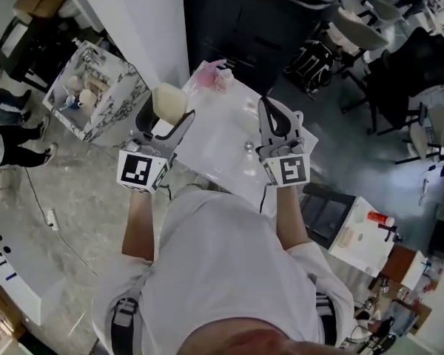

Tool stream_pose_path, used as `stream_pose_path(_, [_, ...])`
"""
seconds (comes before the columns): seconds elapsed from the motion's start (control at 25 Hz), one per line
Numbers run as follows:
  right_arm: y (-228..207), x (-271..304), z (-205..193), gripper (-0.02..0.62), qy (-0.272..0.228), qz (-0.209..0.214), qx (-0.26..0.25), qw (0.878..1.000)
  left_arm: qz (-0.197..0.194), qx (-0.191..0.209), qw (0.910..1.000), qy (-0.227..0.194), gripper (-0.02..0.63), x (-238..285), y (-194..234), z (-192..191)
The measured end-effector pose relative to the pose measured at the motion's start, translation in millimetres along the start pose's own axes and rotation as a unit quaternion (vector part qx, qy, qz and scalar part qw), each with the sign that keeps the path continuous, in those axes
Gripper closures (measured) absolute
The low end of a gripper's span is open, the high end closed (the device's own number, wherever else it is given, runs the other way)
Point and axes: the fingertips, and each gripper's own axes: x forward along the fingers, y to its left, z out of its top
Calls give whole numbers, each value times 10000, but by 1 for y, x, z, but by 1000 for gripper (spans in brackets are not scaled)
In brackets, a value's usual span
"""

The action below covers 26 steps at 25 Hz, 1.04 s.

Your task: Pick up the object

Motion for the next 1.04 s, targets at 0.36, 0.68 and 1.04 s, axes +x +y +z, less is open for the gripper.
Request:
stream_pose_path(0.36, [8,15,3,594,217,-316,7,9993,-337,-91,9994,-63,222,13,17,-12])
stream_pose_path(0.68, [9,-10,5,594,313,-473,-51,9984,-592,-249,9979,-66,222,16,-6,-20])
stream_pose_path(1.04, [-1,-67,17,594,96,-584,-5,9982,-720,-227,9971,-13,221,9,-69,-8])
